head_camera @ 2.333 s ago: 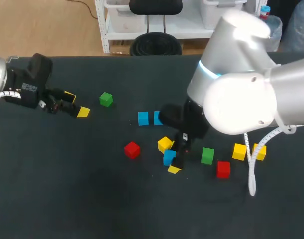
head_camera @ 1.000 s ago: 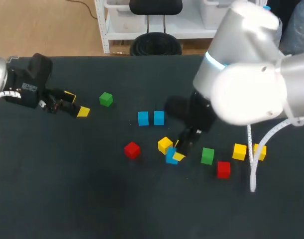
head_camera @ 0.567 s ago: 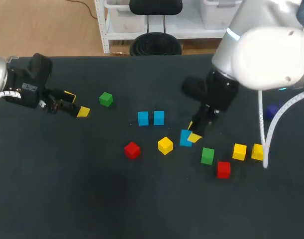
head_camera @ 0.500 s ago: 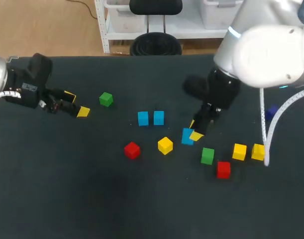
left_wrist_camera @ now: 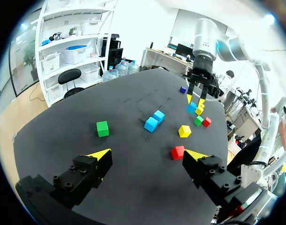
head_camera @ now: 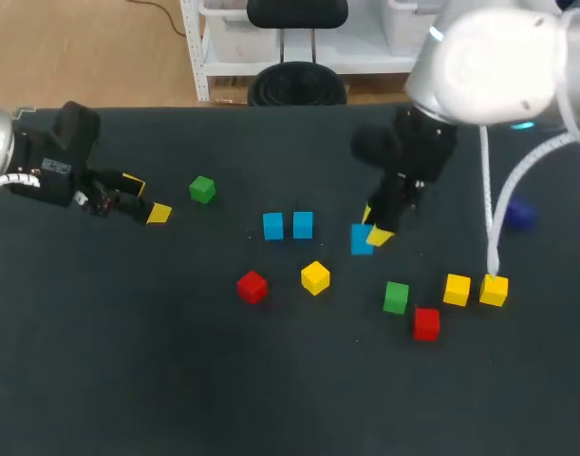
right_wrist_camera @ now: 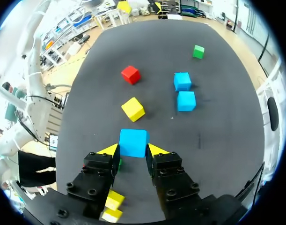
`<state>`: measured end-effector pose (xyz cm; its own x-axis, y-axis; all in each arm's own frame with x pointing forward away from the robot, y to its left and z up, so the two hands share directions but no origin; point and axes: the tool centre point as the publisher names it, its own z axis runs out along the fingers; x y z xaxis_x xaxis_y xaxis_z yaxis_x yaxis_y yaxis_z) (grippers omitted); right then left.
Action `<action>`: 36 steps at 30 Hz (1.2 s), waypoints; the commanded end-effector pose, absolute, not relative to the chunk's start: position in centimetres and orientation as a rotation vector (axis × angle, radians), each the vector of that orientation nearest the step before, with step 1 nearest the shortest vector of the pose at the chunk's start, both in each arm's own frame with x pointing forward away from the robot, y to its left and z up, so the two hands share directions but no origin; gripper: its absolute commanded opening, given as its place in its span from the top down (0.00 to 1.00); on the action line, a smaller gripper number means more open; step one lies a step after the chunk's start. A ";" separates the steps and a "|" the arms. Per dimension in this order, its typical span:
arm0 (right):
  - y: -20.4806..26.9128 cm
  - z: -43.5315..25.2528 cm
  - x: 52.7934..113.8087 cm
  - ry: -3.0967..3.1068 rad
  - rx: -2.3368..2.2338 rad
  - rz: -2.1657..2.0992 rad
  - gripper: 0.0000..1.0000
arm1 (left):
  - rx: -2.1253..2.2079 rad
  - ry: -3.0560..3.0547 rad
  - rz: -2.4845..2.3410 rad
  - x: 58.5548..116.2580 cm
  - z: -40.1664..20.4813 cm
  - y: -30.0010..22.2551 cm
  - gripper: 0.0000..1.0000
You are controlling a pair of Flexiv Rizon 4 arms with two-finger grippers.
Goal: Place the blue cubes, place green cubes on the blue cubes, place the yellow cubes on the green cubes, then place the red cubes on the yellow cubes, and place purple cube on the red cubes.
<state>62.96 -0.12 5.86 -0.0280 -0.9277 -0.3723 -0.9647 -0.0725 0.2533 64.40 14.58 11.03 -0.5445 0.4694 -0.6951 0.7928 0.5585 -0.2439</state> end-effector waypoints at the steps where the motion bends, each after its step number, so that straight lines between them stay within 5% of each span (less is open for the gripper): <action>1: 0.3 6.0 65.3 2.088 -2.175 0.748 1.00 | 1.009 2.217 -0.743 64.3 10.9 14.7 0.00; 36: 2.7 2.4 69.2 2.088 -2.121 0.656 1.00 | 1.009 2.217 -0.743 64.3 10.9 14.7 0.00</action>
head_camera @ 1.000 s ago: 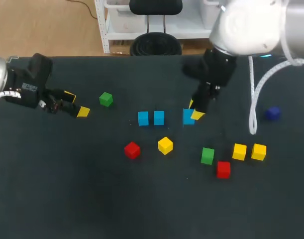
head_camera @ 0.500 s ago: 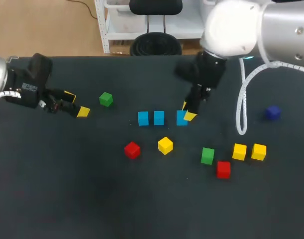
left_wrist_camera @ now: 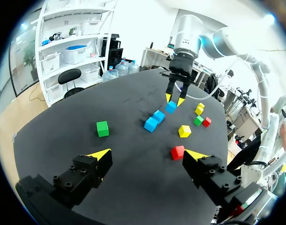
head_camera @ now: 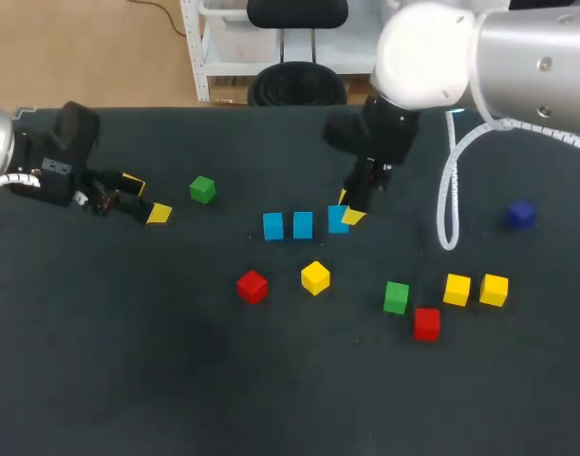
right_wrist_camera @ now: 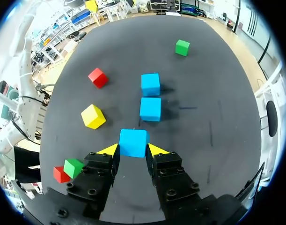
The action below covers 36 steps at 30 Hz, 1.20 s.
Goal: Place the blue cubes, place green cubes on the blue cubes, place the yellow cubes on the green cubes, then place the red cubes on the yellow cubes, and place purple cube on the red cubes.
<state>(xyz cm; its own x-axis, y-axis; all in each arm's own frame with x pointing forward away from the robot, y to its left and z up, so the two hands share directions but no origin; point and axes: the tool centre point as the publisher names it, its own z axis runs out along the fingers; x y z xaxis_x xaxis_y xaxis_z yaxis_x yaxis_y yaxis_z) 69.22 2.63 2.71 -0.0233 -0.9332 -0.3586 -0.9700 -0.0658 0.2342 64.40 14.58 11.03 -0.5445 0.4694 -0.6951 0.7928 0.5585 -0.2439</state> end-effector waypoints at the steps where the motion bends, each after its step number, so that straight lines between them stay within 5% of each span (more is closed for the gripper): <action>1: 2.7 2.3 69.1 2.091 -2.114 0.651 1.00 | 1.009 2.217 -0.743 64.3 10.9 14.7 0.00; 36: 3.1 0.6 69.7 2.109 -2.065 0.679 1.00 | 1.009 2.217 -0.743 64.3 10.9 14.7 0.00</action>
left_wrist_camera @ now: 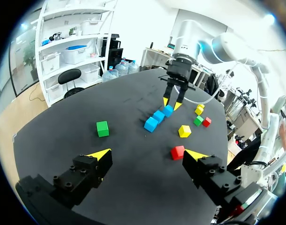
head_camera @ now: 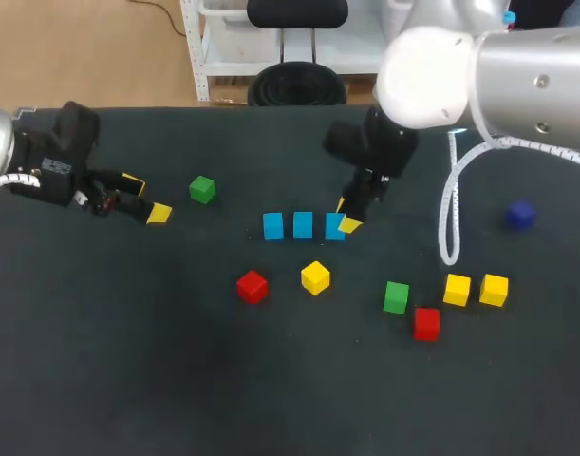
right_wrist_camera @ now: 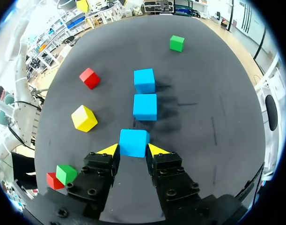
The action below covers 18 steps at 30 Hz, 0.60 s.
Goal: Place the blue cubes, place green cubes on the blue cubes, place the yellow cubes on the green cubes, then place the red cubes on the yellow cubes, and place purple cube on the red cubes.
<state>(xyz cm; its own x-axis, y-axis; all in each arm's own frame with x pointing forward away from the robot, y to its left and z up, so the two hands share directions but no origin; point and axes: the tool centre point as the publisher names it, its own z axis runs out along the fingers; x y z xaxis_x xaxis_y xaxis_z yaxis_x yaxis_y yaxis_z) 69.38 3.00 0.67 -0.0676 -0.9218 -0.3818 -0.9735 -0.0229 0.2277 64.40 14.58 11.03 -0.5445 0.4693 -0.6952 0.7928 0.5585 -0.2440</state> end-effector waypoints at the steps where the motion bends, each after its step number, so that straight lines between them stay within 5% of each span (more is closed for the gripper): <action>1: 3.2 0.6 69.7 2.109 -2.066 0.680 1.00 | 1.009 2.217 -0.743 64.3 10.9 14.7 0.00; 18: 3.5 0.1 70.1 2.111 -2.080 0.696 1.00 | 1.009 2.217 -0.743 64.3 10.9 14.7 0.00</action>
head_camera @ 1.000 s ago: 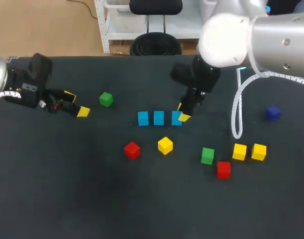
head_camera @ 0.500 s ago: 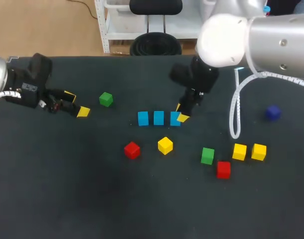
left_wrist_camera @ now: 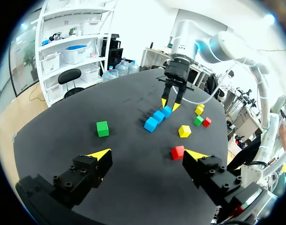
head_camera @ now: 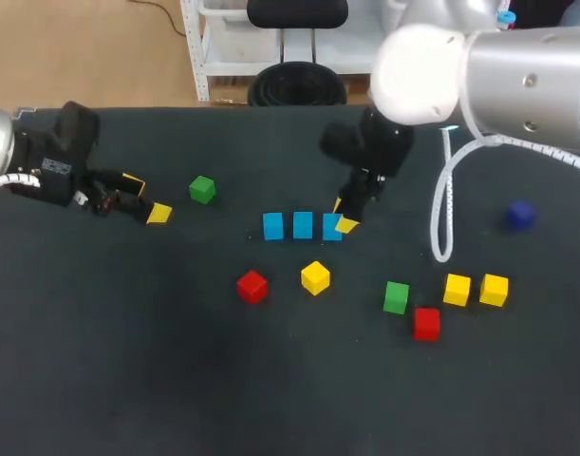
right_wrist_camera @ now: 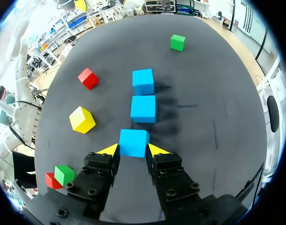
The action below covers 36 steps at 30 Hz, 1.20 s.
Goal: Place the blue cubes, place green cubes on the blue cubes, place the yellow cubes on the green cubes, then place the red cubes on the yellow cubes, and place purple cube on the red cubes.
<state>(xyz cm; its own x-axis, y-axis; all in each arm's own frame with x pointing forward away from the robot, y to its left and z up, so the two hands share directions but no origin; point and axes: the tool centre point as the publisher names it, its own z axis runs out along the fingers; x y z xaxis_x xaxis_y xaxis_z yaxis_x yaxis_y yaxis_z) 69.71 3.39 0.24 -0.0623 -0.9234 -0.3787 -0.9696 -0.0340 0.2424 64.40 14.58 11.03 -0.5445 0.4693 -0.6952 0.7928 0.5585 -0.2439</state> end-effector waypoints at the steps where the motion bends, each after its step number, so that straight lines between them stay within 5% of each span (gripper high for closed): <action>1: 3.4 0.0 70.2 2.112 -2.079 0.696 1.00 | 1.009 2.217 -0.743 64.3 10.9 14.7 0.00; 36: 3.5 -0.1 70.4 2.097 -2.106 0.720 1.00 | 1.009 2.217 -0.743 64.3 10.9 14.7 0.00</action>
<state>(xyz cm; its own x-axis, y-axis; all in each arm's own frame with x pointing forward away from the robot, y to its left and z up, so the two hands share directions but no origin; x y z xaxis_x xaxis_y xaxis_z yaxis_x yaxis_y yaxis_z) 70.23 3.50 -0.04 -0.0501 -0.9241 -0.3789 -0.9634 -0.0553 0.2622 64.40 14.58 11.03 -0.5445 0.4693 -0.6952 0.7928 0.5585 -0.2440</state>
